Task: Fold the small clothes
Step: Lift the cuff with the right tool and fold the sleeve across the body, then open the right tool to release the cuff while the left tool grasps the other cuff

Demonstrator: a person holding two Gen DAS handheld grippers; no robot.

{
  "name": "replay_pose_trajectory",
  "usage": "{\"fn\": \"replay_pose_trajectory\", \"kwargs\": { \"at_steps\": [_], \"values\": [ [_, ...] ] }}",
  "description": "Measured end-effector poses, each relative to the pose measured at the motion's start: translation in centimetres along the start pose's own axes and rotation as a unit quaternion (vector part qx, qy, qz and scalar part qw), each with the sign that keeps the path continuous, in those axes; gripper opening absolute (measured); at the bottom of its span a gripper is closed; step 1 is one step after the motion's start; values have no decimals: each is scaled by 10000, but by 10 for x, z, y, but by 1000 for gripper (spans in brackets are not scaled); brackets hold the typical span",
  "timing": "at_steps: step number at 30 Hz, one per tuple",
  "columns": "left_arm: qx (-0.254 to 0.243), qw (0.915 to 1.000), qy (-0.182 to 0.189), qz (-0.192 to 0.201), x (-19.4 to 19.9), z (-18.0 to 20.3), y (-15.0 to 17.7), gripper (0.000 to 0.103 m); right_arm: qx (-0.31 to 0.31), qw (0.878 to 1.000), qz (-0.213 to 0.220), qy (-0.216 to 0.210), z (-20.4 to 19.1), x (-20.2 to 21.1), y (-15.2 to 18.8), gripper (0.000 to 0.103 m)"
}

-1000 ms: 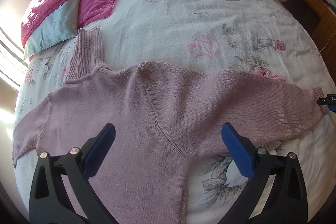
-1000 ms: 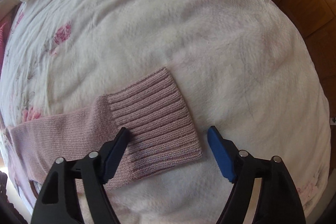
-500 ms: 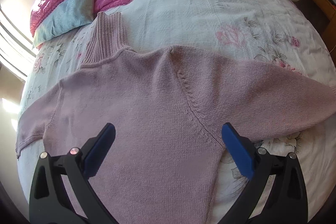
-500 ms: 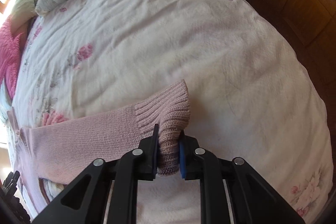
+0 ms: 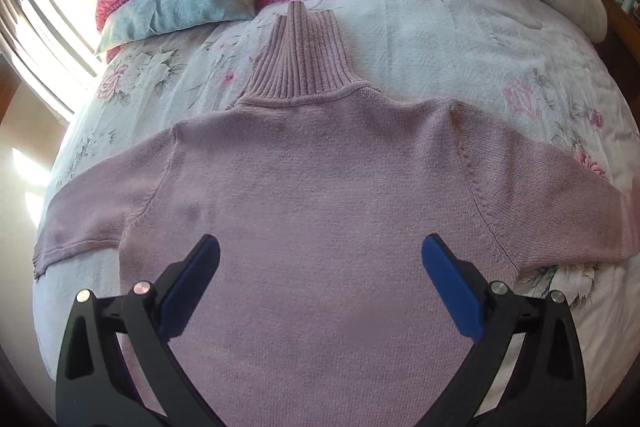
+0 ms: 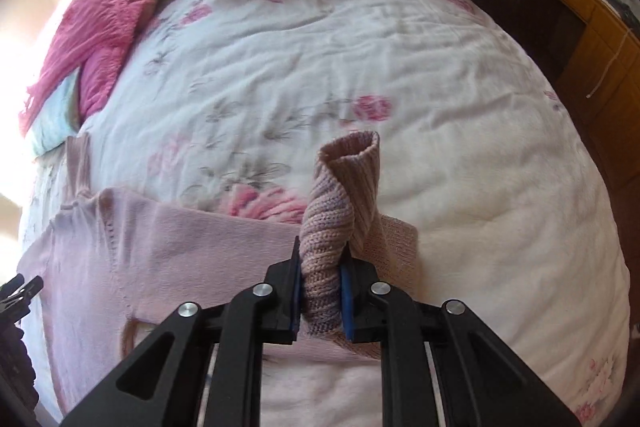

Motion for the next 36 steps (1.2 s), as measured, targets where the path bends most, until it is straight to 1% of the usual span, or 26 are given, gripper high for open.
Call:
{"fn": "replay_pose_trajectory", "kwargs": {
  "at_steps": [3, 5, 7, 10, 14, 17, 21, 22, 24, 25, 26, 27, 28, 30, 33, 36],
  "values": [
    [103, 9999, 17, -3, 0, -21, 8, 100, 303, 9985, -184, -425, -62, -8, 22, 15],
    [156, 9999, 28, -11, 0, -33, 15, 100, 375, 9958, -327, -774, -101, -12, 37, 15],
    [203, 9998, 40, -27, 0, -44, 21, 100, 501, 9926, -450, -1007, -137, -20, 48, 15],
    [265, 9996, 66, -67, -2, -58, 30, 100, 653, 9889, -626, -1175, -184, -34, 67, 15],
    [296, 9995, 90, -112, -6, -70, 42, 100, 811, 9849, -835, -1285, -226, -54, 90, 15],
    [287, 9994, 116, -158, -9, -76, 48, 100, 943, 9852, -935, -1082, -244, -75, 103, 15],
    [276, 9993, 174, -202, -13, -78, 51, 100, 929, 9845, -1170, -914, -246, -99, 118, 17],
    [258, 9993, 182, -207, -14, -77, 51, 100, 911, 9835, -1270, -914, -245, -104, 121, 20],
    [213, 9993, 230, -226, -17, -74, 50, 100, 840, 9804, -1465, -1014, -244, -108, 127, 31],
    [194, 9992, 260, -237, -19, -71, 49, 100, 755, 9782, -1541, -1167, -242, -104, 128, 33],
    [180, 9991, 299, -250, -21, -68, 48, 100, 661, 9754, -1593, -1377, -239, -97, 128, 40],
    [171, 9989, 349, -265, -23, -65, 47, 100, 598, 9734, -1581, -1548, -235, -88, 127, 45],
    [164, 9986, 414, -272, -26, -60, 45, 100, 579, 9749, -1492, -1547, -228, -78, 125, 45],
    [129, 9980, 550, -272, -31, -46, 39, 100, 564, 9785, -1293, -1508, -211, -58, 122, 51],
    [36, 9960, 832, -329, -44, -14, 28, 100, 256, 9829, -1101, -1453, -172, -37, 119, 51],
    [15, 9908, 1234, -554, -65, 23, 18, 100, -106, 9853, -1039, -1352, -129, -25, 123, 52]
  ]
}}
Point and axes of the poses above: each gripper's, at about its wrist camera, not at the fingertips, and x roughly against the way its jaws point, z to its right, y to its underside, the point moved 4 cm from there along -x, roughly the way its jaws point, and after that the axes turned 15 degrees about -x, right-handed, at the moved point
